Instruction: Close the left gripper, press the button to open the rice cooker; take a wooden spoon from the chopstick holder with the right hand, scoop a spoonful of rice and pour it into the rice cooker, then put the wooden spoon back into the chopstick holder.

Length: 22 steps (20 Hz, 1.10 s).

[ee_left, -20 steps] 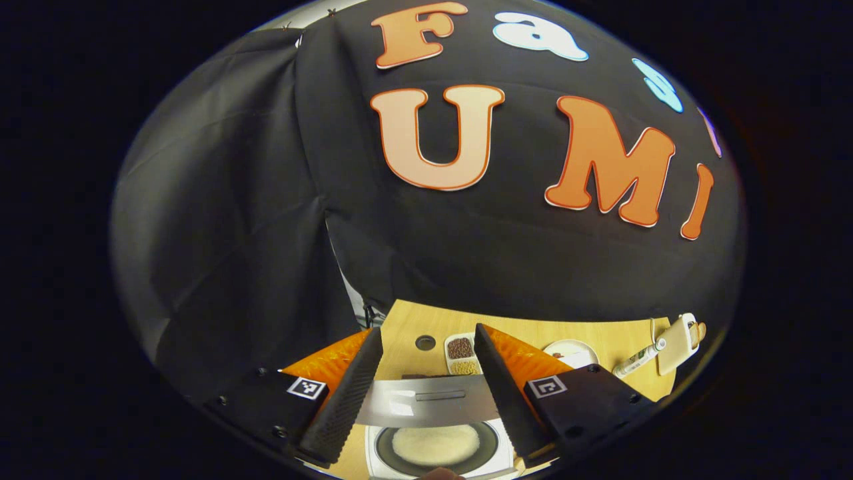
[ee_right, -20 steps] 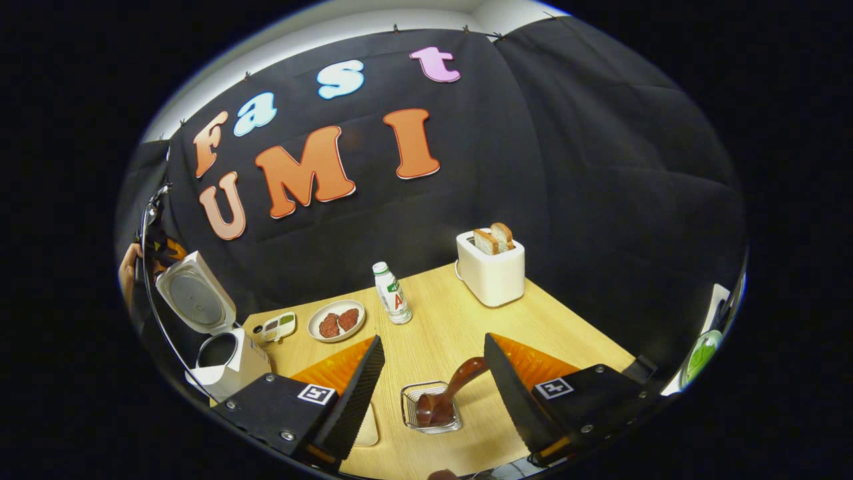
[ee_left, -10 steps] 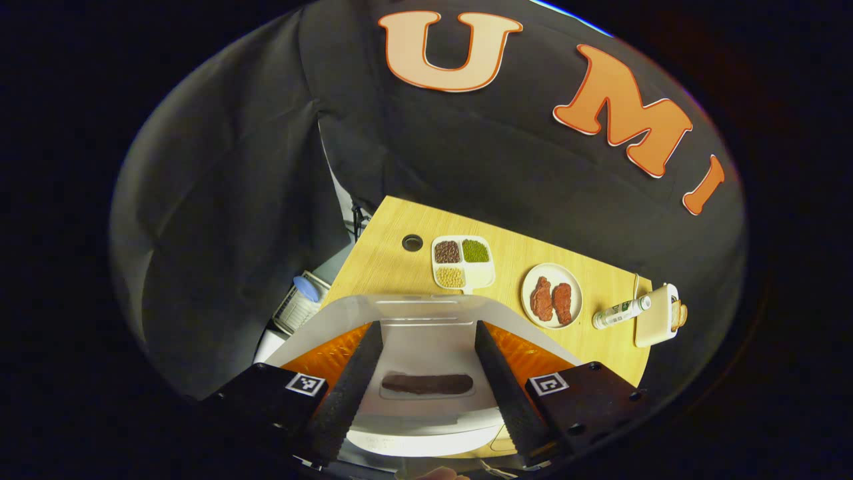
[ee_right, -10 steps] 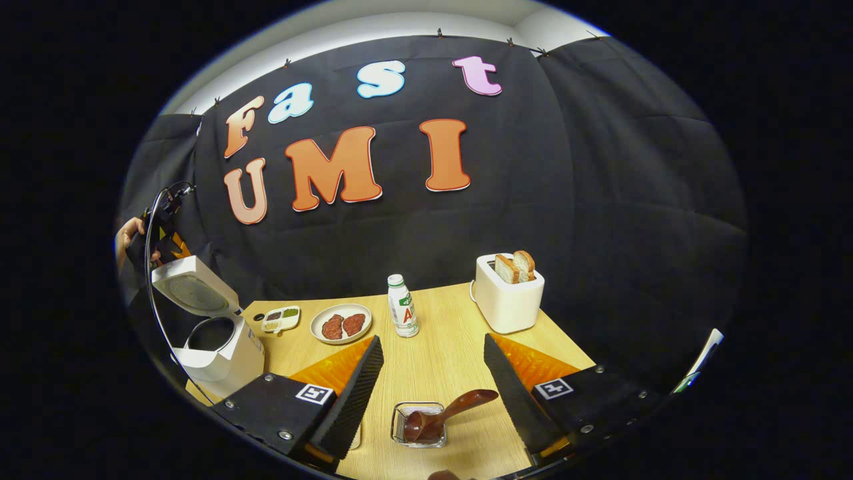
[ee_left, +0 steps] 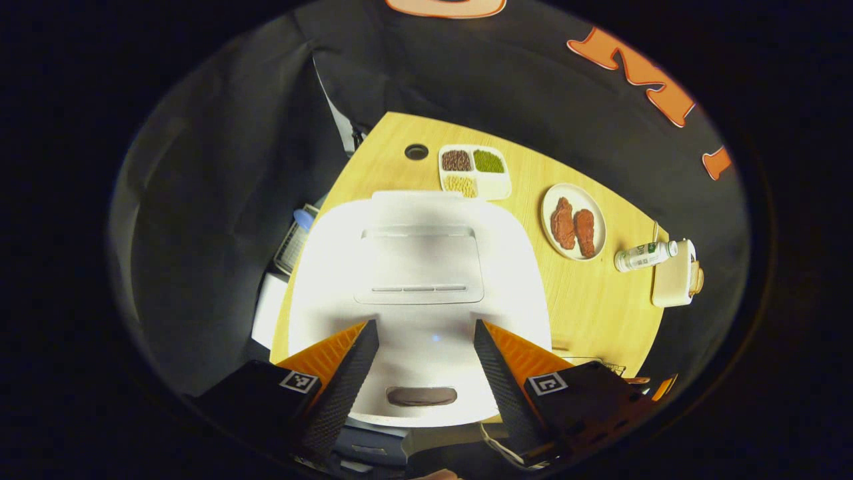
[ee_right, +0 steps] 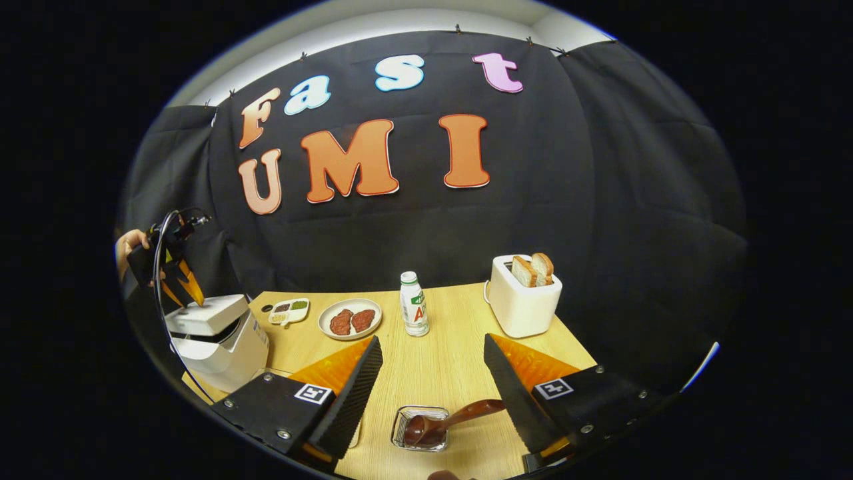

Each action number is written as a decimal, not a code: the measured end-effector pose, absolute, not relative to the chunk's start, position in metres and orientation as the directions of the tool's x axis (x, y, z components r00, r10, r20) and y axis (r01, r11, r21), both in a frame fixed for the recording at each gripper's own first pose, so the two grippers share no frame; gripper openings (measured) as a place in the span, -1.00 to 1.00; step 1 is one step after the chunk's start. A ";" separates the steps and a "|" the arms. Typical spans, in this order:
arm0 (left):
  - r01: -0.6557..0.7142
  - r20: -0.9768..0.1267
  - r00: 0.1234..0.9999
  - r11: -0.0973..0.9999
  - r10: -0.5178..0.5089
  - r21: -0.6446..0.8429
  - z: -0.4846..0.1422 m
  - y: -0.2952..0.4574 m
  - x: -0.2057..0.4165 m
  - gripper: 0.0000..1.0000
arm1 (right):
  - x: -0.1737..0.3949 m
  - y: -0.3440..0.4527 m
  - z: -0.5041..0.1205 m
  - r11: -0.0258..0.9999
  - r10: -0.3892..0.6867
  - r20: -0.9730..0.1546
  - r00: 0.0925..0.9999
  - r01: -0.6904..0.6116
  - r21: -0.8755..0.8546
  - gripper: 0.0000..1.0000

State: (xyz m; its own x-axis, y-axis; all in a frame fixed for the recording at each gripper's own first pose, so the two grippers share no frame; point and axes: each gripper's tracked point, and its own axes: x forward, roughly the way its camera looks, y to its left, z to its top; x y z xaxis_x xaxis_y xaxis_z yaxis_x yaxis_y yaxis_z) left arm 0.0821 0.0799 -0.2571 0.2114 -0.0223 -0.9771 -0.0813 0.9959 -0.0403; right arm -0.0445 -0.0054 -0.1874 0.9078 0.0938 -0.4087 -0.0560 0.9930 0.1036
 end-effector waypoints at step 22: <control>0.011 -0.269 0.963 1.000 -0.004 0.022 -0.043 0.076 0.072 0.99 | 0.005 0.078 -0.108 0.971 0.238 -0.192 0.952 -0.233 0.049 0.90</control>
State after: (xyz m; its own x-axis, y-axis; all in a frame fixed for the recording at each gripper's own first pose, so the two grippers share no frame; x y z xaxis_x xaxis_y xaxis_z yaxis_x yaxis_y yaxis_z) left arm 0.0715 0.0764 -0.0429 0.9632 -0.0043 -0.2687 0.0106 0.9997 0.0221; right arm 0.0046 0.0784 -0.1076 0.9521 0.2379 -0.1921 -0.2327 0.9713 0.0495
